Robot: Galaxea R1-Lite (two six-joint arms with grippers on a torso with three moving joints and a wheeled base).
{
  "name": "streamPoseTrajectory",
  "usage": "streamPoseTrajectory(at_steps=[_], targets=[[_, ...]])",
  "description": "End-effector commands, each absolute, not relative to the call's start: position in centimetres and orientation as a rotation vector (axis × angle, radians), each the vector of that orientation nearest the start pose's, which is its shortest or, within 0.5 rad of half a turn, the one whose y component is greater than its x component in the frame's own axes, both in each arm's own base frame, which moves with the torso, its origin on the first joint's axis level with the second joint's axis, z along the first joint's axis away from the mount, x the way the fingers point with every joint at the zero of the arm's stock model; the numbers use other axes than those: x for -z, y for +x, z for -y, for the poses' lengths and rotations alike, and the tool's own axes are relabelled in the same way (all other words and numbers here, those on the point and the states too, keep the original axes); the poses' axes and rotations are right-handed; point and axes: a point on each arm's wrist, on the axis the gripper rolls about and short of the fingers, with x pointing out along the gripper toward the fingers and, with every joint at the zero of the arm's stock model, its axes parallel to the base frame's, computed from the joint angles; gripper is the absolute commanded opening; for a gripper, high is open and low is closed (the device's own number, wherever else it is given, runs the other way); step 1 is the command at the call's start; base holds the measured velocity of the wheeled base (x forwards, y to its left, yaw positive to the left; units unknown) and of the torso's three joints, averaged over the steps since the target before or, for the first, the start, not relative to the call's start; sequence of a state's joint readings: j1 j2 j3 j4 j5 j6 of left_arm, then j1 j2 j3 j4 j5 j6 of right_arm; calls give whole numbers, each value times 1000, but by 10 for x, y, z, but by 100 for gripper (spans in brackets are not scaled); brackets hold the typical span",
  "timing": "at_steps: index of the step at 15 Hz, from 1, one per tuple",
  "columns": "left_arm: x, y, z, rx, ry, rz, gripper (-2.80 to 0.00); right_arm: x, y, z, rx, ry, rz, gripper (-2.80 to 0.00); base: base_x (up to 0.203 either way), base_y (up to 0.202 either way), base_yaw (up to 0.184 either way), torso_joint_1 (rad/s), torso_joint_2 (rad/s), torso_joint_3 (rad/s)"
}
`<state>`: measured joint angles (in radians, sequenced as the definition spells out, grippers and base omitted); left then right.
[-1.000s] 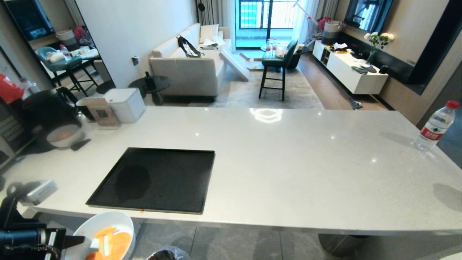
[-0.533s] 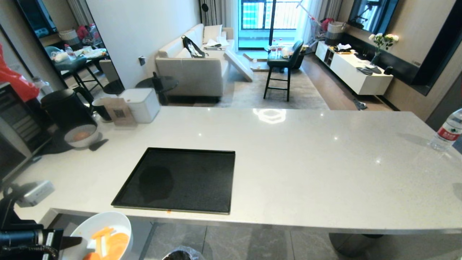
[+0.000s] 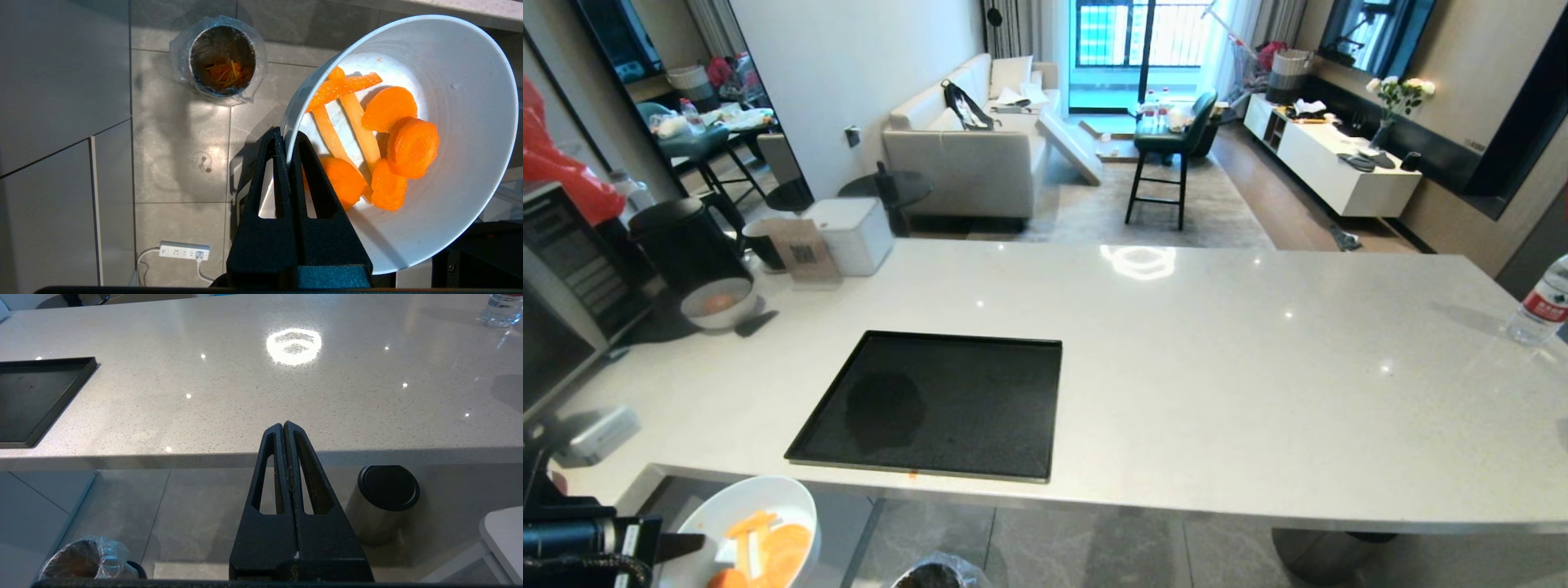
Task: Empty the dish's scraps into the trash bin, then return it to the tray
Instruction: Move the bowl over the trash can
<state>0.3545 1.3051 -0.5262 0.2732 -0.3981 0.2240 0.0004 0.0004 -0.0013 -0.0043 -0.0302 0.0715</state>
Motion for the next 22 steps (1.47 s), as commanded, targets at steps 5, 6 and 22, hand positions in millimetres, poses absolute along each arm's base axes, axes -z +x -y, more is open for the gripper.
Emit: streamPoseTrajectory(at_steps=[5,6,22], targets=[[-133,137,-42,147,-183,-957,-280,-76,-23,1,29,72,7,-280,-91,0,1,3,2,1],[-133,137,-42,146,-182,-956,-280,-76,-23,1,29,72,7,-280,-200,0,-2,-11,1,8],[-135,133,-40,148,-174,-940,-280,-76,-23,1,29,72,7,-280,-82,0,0,3,2,1]])
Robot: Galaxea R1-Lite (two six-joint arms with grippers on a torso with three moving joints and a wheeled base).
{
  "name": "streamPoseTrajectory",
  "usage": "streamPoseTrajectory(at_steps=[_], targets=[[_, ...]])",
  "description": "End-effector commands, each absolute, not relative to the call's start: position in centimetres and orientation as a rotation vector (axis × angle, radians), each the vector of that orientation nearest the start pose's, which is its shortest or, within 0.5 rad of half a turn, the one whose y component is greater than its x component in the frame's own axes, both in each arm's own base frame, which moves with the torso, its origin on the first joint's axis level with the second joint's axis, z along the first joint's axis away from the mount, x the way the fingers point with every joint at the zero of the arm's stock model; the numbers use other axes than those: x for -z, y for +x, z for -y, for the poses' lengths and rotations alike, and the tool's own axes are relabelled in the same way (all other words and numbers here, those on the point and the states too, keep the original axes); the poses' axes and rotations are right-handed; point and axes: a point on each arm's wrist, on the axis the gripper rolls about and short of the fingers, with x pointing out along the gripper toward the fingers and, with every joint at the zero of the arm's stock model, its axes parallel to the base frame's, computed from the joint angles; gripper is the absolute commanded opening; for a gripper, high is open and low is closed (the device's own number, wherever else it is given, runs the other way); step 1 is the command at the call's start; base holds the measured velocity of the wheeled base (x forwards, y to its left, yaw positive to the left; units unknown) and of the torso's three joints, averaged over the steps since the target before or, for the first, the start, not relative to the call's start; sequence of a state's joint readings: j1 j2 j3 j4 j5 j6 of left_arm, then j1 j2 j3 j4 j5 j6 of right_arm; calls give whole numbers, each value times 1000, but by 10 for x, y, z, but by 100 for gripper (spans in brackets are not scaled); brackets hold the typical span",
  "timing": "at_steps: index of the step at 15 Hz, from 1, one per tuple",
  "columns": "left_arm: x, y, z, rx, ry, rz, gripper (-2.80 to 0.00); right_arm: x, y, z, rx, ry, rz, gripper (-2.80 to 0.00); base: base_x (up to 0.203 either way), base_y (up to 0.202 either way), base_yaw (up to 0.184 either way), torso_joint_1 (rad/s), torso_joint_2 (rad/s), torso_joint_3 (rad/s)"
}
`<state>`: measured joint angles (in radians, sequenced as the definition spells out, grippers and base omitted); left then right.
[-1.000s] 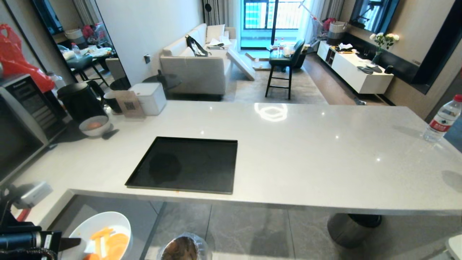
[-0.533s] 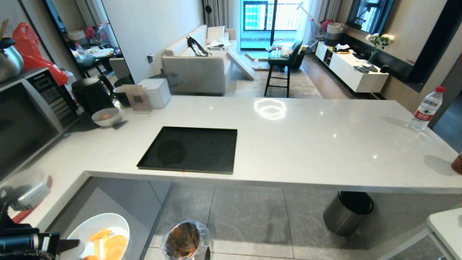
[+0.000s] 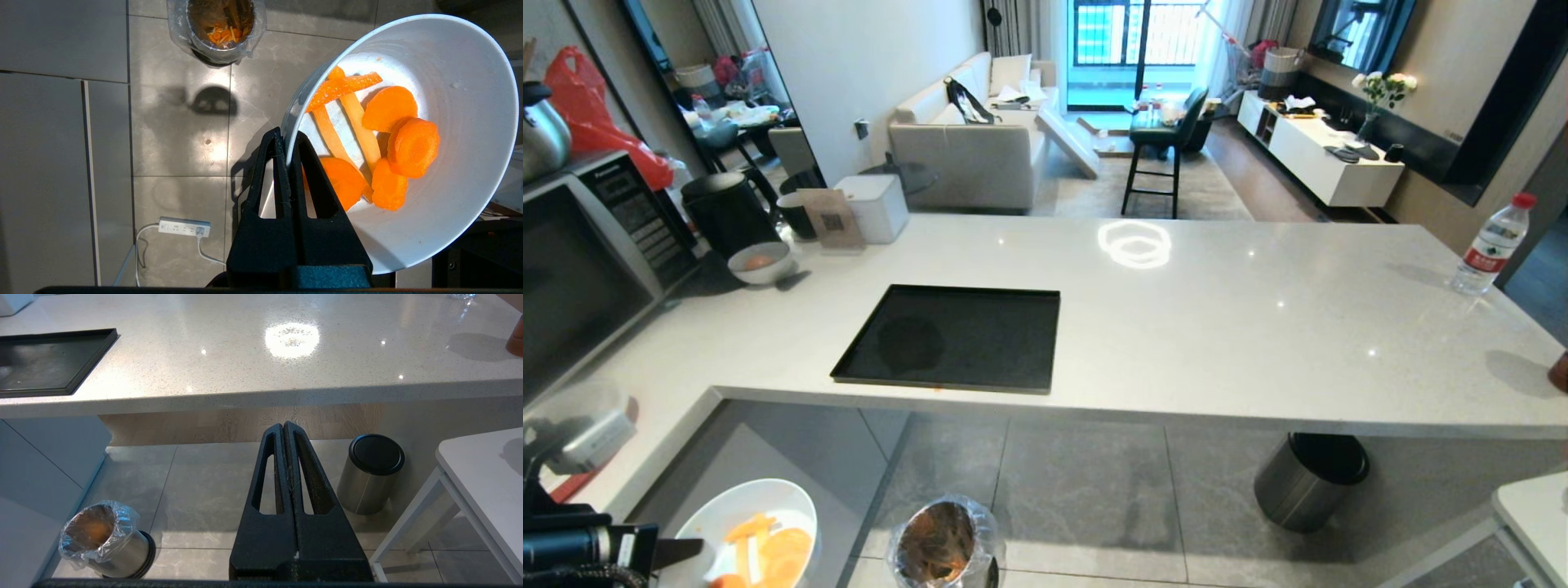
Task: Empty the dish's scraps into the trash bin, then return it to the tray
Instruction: Move the bowl over the trash can
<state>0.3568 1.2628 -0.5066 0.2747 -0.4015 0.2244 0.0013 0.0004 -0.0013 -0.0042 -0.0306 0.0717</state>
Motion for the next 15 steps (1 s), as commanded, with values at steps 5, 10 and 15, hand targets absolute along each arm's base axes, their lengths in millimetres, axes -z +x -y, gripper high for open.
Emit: streamPoseTrajectory(at_steps=[5,10,15], targets=[[-135,130,-39,142,-170,-935,-280,-76,-23,1,29,72,7,-280,0,0,0,0,0,0],[-134,127,-38,141,-169,-933,-280,-76,-23,1,29,72,7,-280,0,0,0,0,0,0],[-132,125,-37,146,-169,-940,-280,-76,-23,1,31,77,5,-280,0,0,0,-15,24,23]])
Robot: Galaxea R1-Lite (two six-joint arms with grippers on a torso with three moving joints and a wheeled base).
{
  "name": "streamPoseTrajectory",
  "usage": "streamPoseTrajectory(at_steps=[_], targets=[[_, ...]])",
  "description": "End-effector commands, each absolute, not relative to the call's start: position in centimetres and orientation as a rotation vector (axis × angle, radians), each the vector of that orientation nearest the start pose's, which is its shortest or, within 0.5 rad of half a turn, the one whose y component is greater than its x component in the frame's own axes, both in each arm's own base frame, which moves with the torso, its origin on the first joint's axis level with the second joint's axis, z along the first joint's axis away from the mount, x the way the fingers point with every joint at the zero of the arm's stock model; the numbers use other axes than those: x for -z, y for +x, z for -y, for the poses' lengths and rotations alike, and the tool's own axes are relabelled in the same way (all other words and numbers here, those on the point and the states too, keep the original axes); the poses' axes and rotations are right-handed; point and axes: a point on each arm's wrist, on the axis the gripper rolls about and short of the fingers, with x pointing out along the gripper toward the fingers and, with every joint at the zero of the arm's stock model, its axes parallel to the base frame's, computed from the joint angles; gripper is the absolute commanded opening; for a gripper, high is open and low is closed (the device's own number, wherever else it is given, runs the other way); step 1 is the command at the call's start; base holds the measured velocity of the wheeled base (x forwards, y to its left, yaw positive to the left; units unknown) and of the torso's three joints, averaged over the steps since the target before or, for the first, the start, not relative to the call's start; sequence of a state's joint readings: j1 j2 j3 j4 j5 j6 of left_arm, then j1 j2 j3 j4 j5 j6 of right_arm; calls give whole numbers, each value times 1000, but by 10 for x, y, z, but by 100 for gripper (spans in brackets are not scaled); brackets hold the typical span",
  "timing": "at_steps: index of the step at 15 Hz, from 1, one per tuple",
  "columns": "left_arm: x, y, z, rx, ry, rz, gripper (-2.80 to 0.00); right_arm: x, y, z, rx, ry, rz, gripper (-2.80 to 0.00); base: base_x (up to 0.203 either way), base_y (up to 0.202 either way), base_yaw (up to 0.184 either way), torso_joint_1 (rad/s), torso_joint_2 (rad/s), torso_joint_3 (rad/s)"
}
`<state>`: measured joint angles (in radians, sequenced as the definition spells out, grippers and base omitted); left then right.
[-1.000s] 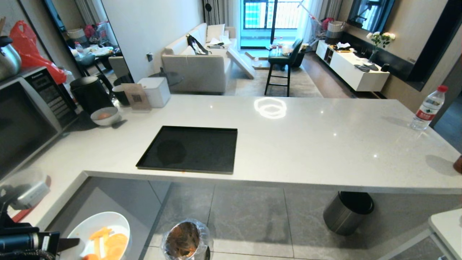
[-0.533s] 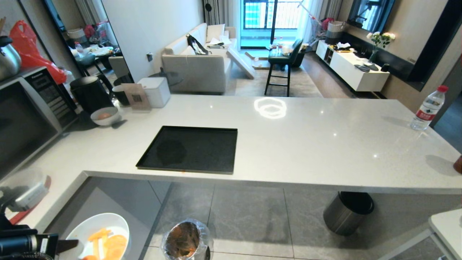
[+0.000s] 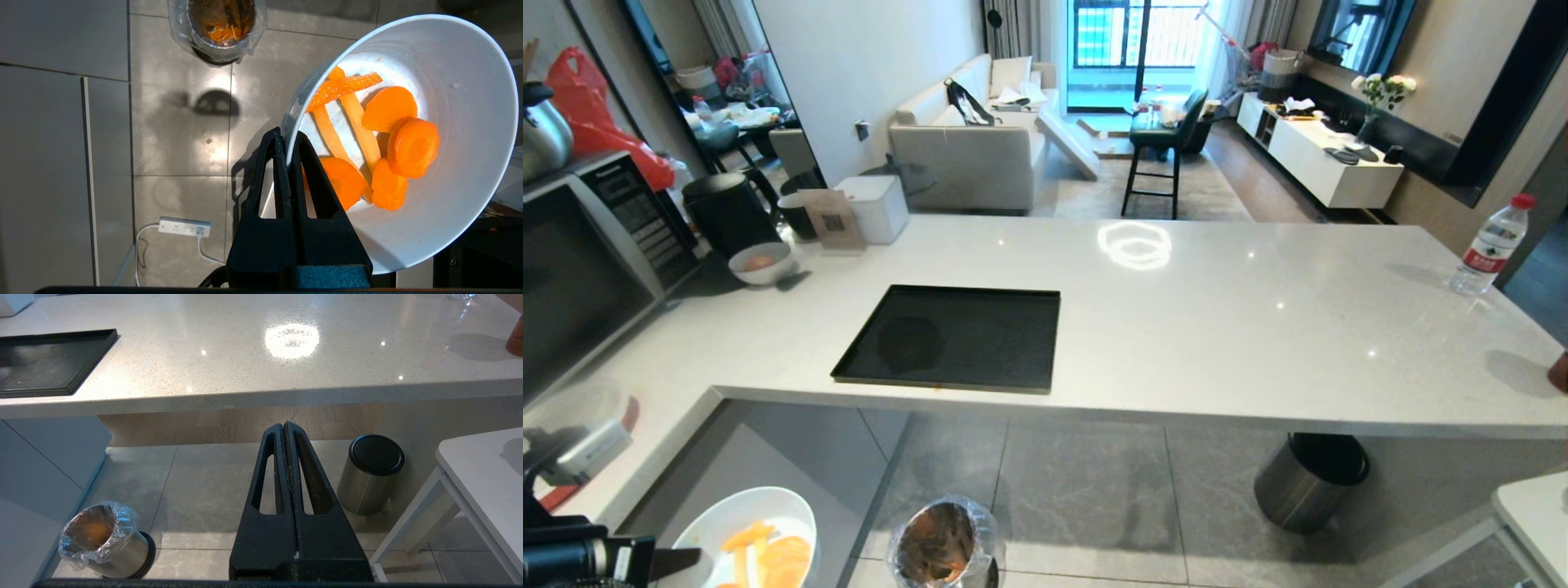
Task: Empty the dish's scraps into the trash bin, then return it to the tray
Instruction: Move the bowl over the trash can
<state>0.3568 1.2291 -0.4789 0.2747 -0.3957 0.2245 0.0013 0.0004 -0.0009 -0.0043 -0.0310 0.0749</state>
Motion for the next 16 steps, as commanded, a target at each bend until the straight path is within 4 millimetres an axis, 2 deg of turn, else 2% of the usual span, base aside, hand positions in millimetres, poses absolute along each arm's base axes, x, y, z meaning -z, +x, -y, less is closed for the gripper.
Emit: streamPoseTrajectory(at_steps=[1,16], targets=[[-132,126,-37,146,-171,-942,-280,-76,-23,1,31,77,5,-280,0,0,0,-141,319,174],[-131,113,-33,143,-161,-922,-280,-76,-23,1,30,77,6,-280,0,0,0,-129,323,189]])
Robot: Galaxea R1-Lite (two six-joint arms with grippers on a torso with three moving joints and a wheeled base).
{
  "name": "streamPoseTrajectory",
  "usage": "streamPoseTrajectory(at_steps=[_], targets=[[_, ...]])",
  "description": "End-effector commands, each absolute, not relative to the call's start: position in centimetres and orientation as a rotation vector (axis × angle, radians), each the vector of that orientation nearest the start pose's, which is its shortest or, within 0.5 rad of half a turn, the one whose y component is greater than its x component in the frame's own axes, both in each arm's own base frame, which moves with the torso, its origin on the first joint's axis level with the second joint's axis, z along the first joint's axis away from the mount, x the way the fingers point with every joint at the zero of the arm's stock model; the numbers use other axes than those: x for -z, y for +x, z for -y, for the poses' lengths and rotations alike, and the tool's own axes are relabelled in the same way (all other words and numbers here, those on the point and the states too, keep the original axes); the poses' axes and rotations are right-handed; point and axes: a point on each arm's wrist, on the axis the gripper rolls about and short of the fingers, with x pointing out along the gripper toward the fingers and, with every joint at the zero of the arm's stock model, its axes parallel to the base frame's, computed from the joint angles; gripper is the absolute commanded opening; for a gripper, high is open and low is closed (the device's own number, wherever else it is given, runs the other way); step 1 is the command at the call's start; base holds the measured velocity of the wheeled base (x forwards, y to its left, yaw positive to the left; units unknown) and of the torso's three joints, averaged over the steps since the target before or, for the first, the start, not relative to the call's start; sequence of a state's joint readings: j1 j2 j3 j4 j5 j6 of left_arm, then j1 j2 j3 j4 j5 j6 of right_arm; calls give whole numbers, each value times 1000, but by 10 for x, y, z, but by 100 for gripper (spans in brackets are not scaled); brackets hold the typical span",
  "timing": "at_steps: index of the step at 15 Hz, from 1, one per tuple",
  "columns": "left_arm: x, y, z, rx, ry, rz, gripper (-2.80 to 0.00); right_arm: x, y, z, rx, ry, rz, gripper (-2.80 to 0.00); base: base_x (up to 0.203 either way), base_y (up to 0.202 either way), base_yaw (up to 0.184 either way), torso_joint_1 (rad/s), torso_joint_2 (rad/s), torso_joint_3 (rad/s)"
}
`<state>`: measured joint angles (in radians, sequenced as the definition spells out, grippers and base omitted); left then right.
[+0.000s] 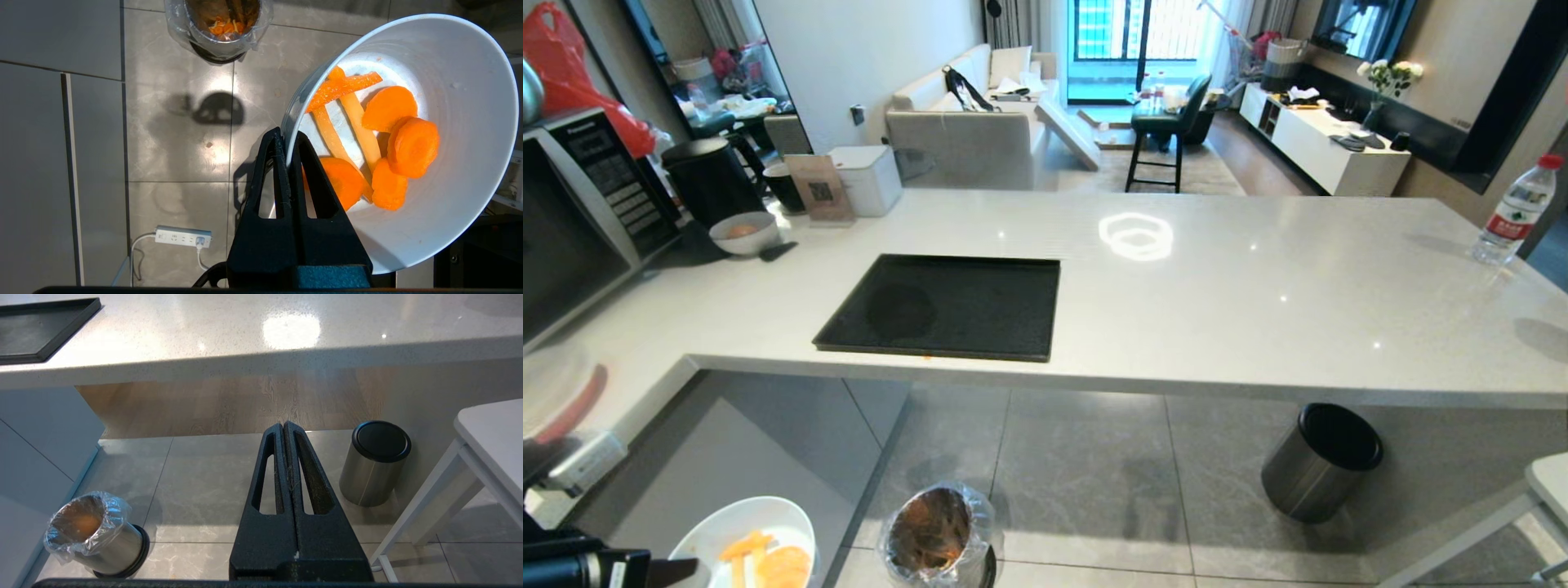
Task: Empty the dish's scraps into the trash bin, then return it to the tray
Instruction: Move the bowl over the trash can
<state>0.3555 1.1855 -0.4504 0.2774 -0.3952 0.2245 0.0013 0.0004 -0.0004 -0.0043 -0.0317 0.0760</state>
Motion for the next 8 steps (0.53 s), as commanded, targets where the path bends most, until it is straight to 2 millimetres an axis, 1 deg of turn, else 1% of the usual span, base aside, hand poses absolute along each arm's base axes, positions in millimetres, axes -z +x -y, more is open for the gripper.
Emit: streamPoseTrajectory(at_steps=[1,5,8], targets=[[-132,112,-32,143,-158,-916,-280,-76,-23,1,31,77,4,-280,0,0,0,-143,364,227],[-131,109,-31,142,-160,-916,-280,-76,-23,1,31,77,4,-280,0,0,0,-144,397,246],[-131,109,-31,143,-158,-915,-280,-76,-23,1,30,77,6,-280,0,0,0,-182,515,339]])
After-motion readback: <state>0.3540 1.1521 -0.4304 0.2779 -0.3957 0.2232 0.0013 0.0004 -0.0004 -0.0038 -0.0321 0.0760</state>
